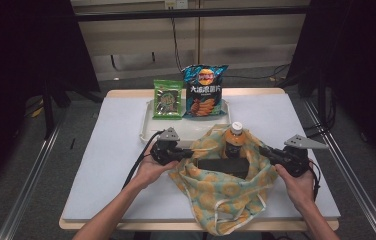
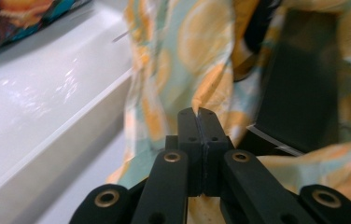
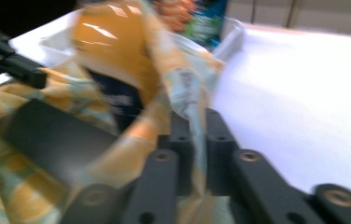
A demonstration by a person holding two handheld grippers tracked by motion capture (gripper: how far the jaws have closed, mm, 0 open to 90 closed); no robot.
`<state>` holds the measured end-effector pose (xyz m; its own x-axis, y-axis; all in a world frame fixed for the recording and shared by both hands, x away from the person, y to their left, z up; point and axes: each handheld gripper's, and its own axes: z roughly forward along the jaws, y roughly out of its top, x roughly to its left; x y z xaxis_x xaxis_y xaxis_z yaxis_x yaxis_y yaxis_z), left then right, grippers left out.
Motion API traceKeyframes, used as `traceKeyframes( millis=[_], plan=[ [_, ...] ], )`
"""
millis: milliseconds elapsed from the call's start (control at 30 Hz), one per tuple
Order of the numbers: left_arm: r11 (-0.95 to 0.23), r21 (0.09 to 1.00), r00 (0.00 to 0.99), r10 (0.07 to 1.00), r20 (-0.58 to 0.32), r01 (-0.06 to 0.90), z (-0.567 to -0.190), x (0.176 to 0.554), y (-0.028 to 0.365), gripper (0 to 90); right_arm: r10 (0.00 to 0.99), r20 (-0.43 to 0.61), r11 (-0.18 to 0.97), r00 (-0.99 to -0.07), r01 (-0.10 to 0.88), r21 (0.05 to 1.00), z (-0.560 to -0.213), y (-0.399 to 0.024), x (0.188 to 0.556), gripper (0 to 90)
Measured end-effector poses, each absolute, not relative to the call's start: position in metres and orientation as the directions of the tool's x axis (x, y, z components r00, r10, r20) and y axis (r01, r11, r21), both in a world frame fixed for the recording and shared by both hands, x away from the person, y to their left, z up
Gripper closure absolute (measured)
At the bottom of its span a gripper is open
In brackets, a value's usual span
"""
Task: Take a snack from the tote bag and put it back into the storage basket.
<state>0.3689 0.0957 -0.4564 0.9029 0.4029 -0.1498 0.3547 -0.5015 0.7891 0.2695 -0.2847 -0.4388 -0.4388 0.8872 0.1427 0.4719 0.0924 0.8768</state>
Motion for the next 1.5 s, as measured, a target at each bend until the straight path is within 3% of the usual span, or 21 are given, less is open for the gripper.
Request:
traceKeyframes(
  millis=[133,300,567,633,767,900,1033,1267,1500],
  plan=[
    [-0.503,0.784,0.902,0.4,-0.161,0.363,-0.461,0.371,0.096,90.0,0.908,0.143,0.082,-0.393,0.503,0.86,-0.449,-0.299,0.274,89.2],
    [-0.571,0.738,0.907,0.398,-0.136,0.361,-0.471,0.367,0.093,90.0,0.934,0.076,0.156,-0.348,0.593,0.79,-0.473,-0.305,0.281,89.9],
    [-0.588,0.728,0.922,0.353,-0.161,0.352,-0.476,0.352,0.098,90.0,0.929,0.049,0.217,-0.367,0.646,0.731,-0.485,-0.304,0.28,88.9],
    [-0.584,0.736,0.927,0.337,-0.161,0.341,-0.475,0.344,0.099,86.4,0.931,0.033,0.224,-0.364,0.64,0.735,-0.484,-0.304,0.277,78.0],
    [-0.556,0.757,0.922,0.351,-0.161,0.344,-0.464,0.338,0.106,67.5,0.935,0.044,0.187,-0.352,0.592,0.784,-0.473,-0.308,0.271,59.4],
    [-0.504,0.803,0.927,0.341,-0.154,0.319,-0.452,0.333,0.112,55.1,0.93,0.07,0.144,-0.362,0.53,0.836,-0.459,-0.308,0.264,49.9],
    [-0.462,0.845,0.941,0.315,-0.126,0.268,-0.435,0.328,0.11,52.2,0.92,0.081,0.127,-0.384,0.487,0.864,-0.448,-0.304,0.257,41.4],
    [-0.448,0.865,0.961,0.25,-0.12,0.225,-0.422,0.325,0.088,64.2,0.914,0.102,0.093,-0.393,0.448,0.889,-0.436,-0.305,0.25,28.2],
    [-0.503,0.836,0.972,0.192,-0.139,0.219,-0.438,0.33,0.062,46.2,0.915,0.102,0.088,-0.391,0.439,0.894,-0.435,-0.306,0.25,29.0]
  ],
)
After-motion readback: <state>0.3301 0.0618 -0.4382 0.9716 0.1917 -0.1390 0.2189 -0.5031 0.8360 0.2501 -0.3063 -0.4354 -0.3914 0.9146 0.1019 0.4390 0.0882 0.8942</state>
